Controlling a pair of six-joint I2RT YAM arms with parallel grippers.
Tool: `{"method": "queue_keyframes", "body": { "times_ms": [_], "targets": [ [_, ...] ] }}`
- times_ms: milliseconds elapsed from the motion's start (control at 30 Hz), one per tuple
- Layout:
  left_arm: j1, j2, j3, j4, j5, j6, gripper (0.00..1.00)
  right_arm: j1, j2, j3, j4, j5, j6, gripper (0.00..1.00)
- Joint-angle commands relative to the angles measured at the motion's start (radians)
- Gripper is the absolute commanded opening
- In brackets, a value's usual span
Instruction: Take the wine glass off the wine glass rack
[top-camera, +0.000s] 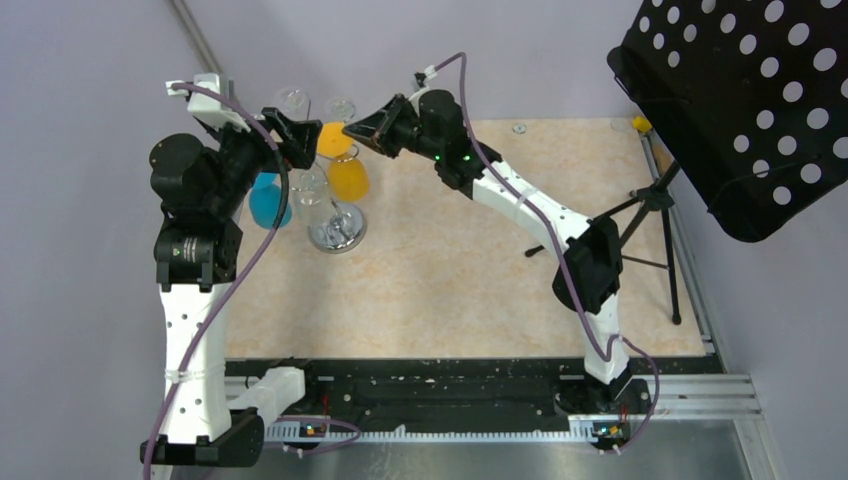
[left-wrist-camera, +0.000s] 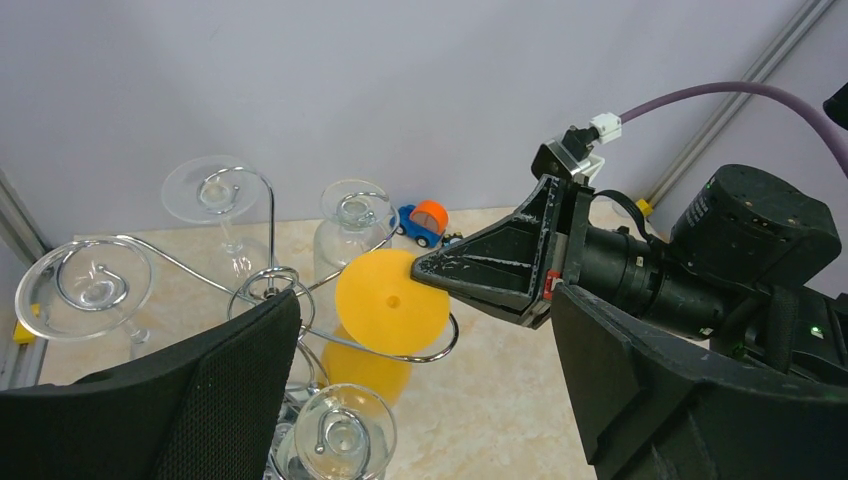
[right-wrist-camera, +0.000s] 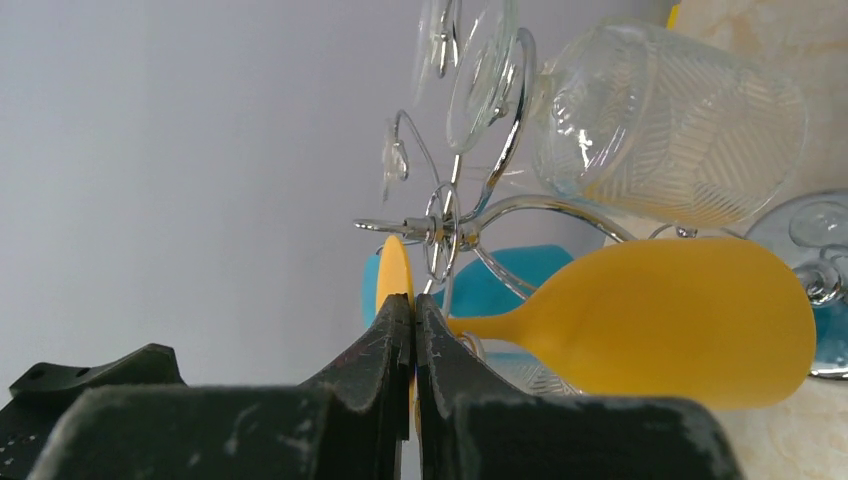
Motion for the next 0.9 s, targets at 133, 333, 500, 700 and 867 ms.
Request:
{"method": "queue_keyframes", "body": {
  "times_ms": [133, 333, 500, 700, 867],
  "targets": [
    [-0.003, -0.032, -0.002, 0.031, 0.02, -0.018, 0.98, -0.013, -0.004, 0.042, 0.114, 0.056, -0.014, 0.0],
    [-0.003, -0.017, 0.001, 0.032, 0.105, -0.013, 0.99, -0.046, -0.052, -0.01, 0.095, 0.051, 0.008, 0.0],
    [-0.003, -0.003, -0.012, 0.048, 0.197, -0.034, 0.99, -0.079, -0.099, -0.083, 0.105, 0.051, 0.019, 0.0],
    [-0.004, 0.01, -0.016, 0.054, 0.183, -0.051, 0.99, -0.097, -0.139, -0.113, 0.071, 0.024, 0.035, 0.0],
    [-0.003, 0.029, -0.034, 0.082, 0.23, -0.091, 0.99, -0.125, -0.22, -0.197, 0.083, 0.012, 0.067, 0.0]
  ]
}}
